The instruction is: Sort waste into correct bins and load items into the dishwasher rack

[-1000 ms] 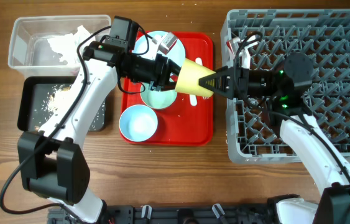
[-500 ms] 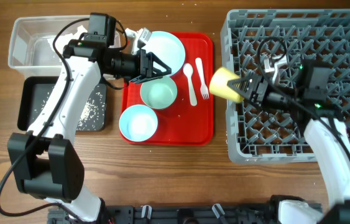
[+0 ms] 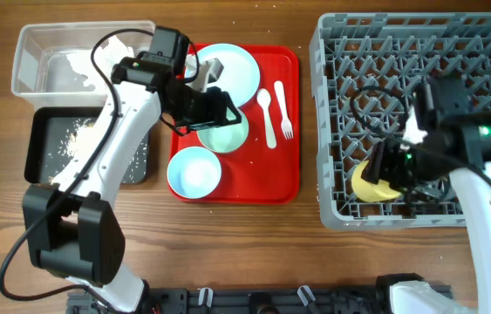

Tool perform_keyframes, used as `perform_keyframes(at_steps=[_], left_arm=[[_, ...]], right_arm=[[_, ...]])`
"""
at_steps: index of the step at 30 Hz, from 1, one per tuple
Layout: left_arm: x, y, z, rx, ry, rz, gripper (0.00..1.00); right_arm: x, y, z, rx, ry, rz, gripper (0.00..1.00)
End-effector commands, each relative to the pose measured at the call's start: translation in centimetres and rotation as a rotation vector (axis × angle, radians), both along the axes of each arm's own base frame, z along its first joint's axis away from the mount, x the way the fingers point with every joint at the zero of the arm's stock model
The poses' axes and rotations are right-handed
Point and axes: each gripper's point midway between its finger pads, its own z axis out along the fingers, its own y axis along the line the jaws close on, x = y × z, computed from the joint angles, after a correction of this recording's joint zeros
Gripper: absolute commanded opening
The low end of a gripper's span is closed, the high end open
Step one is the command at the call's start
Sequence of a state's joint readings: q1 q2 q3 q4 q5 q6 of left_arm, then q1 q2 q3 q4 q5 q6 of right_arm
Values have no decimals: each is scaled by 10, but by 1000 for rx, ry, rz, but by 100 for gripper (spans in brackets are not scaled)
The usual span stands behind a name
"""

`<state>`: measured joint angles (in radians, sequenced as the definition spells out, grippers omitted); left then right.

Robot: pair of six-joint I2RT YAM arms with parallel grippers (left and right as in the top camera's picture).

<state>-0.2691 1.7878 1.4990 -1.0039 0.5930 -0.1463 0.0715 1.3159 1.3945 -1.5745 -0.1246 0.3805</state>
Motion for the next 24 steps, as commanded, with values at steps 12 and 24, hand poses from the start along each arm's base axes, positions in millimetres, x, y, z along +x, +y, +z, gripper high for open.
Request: perform_keyframes(at_steps=[12,24], left_arm=[[-6,-11,0,46,-28,-42,63],[-6,-10,0,46,-29,-42,64]], right_arm=[[13,-6,-93,-47,65,-65,63],[65,8,-24,22,-134,5,84]])
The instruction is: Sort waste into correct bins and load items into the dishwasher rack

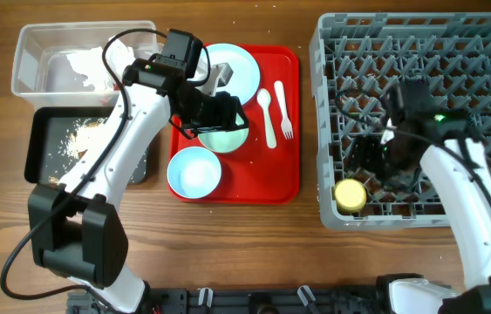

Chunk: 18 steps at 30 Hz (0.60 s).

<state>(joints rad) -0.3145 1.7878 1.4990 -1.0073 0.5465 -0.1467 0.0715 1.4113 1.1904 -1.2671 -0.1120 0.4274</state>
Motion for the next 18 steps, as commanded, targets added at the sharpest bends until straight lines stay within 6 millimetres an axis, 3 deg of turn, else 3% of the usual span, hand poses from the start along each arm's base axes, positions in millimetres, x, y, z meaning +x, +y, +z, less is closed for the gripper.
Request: perform_keyframes(at_steps=[1,3,4,5,7,8,9,14,18], left_arm=[[1,-1,4,2,-19,-10,64],[1,-1,4,2,-19,-10,64],[1,-1,4,3,-18,-9,64],[1,0,4,5,-16,-7,64],[1,14,5,54,-15,27,63],[5,49,24,177,-52,122,63],[6,64,41,197,-91,162,63],[9,119,84,194,-191,343,67],[5,162,82,255,-159,448,72]], right_arm=[[31,11,61,47,-171,80,84],[45,34,99,124,-283,164,82],[50,45,109,133,-324,197,82],[53,57,112,147,-349,212,82],[59,100,116,192,-389,273,82],[67,144,110,228,-409,324,79],[72,169,98,244,-397,353,77],[85,226,44,244,-330,421,71],[93,241,-9,159,-259,384,65]])
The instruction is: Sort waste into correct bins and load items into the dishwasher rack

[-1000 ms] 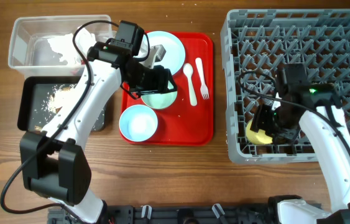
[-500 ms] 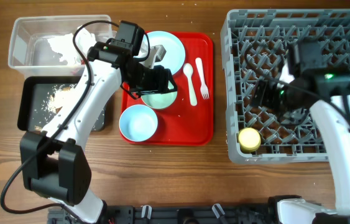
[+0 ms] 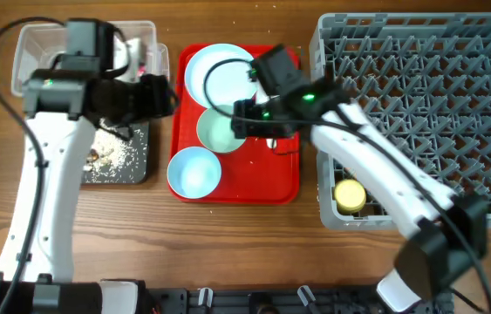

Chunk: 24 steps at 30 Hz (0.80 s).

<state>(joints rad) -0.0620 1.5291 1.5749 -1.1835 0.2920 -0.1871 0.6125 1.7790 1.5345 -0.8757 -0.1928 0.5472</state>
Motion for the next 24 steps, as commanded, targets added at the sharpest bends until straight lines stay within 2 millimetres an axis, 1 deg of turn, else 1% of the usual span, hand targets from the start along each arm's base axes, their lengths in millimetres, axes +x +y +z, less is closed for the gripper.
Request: perform_keyframes(at_steps=[1,2,3,5,8,10,11,12,16,18,19,21,23,24], left_arm=[[-1,34,-5,59,31,99,72],[-1,44,-6,76,35,125,73],[-1,49,-6,76,35,140,73],[0,58,-6,75,36,168,74],[0,61,-6,75,36,176,81],[0,61,-6,75,37,176,90],[-1,61,-6,75,38,176,93],[-1,61,-6,75,41,175,100],[-1,61,-6,74,40,175,100],[-1,61,-6,74,40,175,100],[-1,61,-6,74,40,175,100],[-1,61,-6,74,40,175,100],[-1,61,-6,74,40,175,100],[-1,61,-6,74,40,175,100]], right_arm=[[8,2,-37,-78,44,-68,64],[10,4,-51,-94,65,-67,62],[10,4,-59,-104,76,-67,60],[12,4,-85,-135,115,-85,54],[14,5,-114,-165,149,-86,42],[16,5,-126,-175,154,-87,37],[18,5,-129,-181,151,-92,34],[19,4,-129,-186,144,-97,31],[22,2,-129,-195,134,-104,20],[23,1,-129,-195,133,-109,7],[24,-1,-129,-195,134,-114,4],[27,-5,-127,-195,128,-110,4],[33,-9,-118,-192,95,-73,4],[37,-14,-109,-185,79,-74,4]])
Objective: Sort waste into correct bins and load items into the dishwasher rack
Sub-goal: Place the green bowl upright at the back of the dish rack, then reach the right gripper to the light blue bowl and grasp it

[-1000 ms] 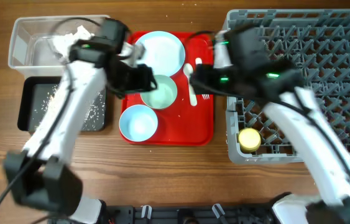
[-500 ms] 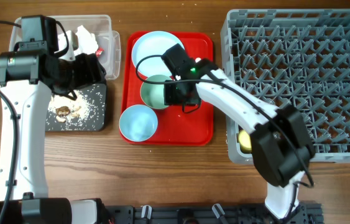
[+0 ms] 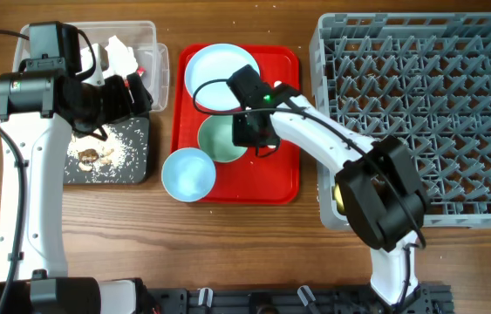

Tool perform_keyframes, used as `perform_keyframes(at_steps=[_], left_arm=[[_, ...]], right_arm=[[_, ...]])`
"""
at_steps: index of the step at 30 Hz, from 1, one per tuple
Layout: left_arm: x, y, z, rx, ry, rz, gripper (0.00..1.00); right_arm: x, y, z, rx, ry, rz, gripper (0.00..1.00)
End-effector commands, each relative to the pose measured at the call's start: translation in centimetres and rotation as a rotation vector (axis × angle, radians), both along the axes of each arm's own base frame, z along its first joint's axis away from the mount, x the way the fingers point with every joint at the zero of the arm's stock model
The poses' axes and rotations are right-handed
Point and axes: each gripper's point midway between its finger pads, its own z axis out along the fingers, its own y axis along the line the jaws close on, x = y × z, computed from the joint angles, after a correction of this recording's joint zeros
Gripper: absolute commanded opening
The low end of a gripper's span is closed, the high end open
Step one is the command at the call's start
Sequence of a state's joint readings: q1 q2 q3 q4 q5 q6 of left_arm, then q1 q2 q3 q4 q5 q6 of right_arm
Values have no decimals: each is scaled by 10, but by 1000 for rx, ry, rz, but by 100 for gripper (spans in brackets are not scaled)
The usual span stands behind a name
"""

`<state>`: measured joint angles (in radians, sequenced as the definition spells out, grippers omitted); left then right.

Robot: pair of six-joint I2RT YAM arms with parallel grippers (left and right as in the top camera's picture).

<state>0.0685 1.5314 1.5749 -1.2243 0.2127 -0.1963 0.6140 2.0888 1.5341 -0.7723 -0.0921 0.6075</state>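
Note:
The red tray (image 3: 284, 179) carries a pale blue plate (image 3: 214, 70) at the back and a green bowl (image 3: 219, 144) in the middle. A blue bowl (image 3: 188, 173) sits over its front left corner. My right gripper (image 3: 250, 131) reaches across from the rack and sits at the green bowl's right rim; its jaws are hidden under the wrist. My left gripper (image 3: 133, 92) hovers where the clear bin (image 3: 145, 39) meets the black tray (image 3: 136, 157); its state is unclear. A yellow cup (image 3: 341, 197) peeks out in the grey dishwasher rack (image 3: 419, 78). No spoon or fork shows.
The clear bin holds white scraps and the black tray holds crumbs. The right arm lies over the tray's right half and the rack's left wall. Bare wooden table runs along the front edge.
My right gripper has shifted down onto the green bowl's right rim. The left gripper has drawn back left, toward the clear bin. The blue bowl sits slightly further left.
At first my left gripper held the green bowl tilted over the tray and the right one held the yellow cup in the rack. Then the cup stood in the rack's front left corner. Later the green bowl lay on the tray, the left gripper hung over the bins, and the right reached the tray.

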Motion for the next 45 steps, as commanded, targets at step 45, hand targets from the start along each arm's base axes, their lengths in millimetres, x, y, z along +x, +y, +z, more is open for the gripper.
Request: perform_keyframes(at_steps=[45], left_arm=[[1,3,2,6,-6,5,100]], right_arm=[[153,-205,125,-1359,-446,482,10]])
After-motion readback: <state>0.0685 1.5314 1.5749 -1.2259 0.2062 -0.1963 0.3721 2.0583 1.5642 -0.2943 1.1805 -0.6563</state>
